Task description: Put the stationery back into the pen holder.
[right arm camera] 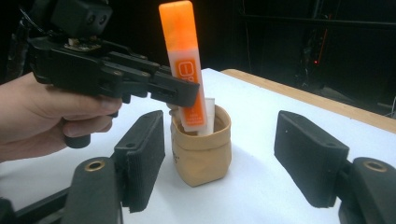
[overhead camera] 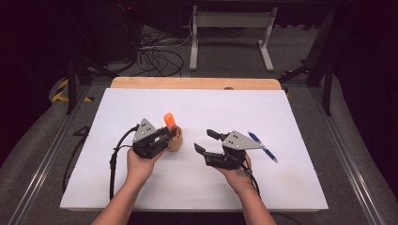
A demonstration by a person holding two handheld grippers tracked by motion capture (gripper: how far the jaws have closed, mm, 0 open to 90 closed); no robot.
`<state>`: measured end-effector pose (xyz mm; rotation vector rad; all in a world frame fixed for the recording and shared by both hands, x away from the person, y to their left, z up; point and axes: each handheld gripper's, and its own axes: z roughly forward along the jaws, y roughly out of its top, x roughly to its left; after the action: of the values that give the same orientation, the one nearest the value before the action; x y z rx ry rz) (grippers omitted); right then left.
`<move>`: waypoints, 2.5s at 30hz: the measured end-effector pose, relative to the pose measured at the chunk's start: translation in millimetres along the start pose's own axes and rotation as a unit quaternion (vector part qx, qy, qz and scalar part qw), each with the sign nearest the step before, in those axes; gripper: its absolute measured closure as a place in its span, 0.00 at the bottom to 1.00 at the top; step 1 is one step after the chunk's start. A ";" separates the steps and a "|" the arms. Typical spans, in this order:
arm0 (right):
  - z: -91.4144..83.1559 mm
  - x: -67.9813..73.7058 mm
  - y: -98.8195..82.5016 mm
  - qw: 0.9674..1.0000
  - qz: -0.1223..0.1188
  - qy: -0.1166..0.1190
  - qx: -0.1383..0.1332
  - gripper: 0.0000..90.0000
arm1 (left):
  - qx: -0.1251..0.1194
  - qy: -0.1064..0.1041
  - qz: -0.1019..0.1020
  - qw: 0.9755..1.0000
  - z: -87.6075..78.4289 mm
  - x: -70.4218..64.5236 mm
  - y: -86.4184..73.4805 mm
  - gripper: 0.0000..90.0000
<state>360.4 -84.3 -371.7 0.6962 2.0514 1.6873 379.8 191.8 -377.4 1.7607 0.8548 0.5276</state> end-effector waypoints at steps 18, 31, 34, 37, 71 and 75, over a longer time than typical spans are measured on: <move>-0.2 -0.9 -0.7 1.000 0.001 -0.002 0.002 0.38 | 0.002 0.015 0.018 1.000 13.6 3.7 -7.2 0.83; 1.1 -0.8 -1.8 1.000 0.000 0.001 0.004 0.39 | 0.001 0.020 0.018 1.000 21.4 8.2 -10.1 0.83; 1.2 -0.7 -1.9 1.000 0.000 0.001 0.004 0.39 | 0.000 0.020 0.017 1.000 21.7 8.6 -10.2 0.83; 1.2 -0.8 -1.9 1.000 0.001 0.001 0.004 0.39 | 0.000 0.023 0.019 1.000 21.9 9.5 -10.2 0.82; 1.9 -0.4 -2.4 1.000 0.000 0.006 0.005 0.39 | -0.017 0.058 0.041 0.997 16.2 5.5 -6.6 0.62; 2.0 0.0 -2.4 1.000 0.000 0.006 0.006 0.39 | -0.020 0.068 0.042 0.997 13.5 6.8 -5.3 0.57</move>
<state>361.3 -83.1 -374.5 0.6930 2.0712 1.6839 392.2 189.6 -387.4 1.7452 0.8621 0.7218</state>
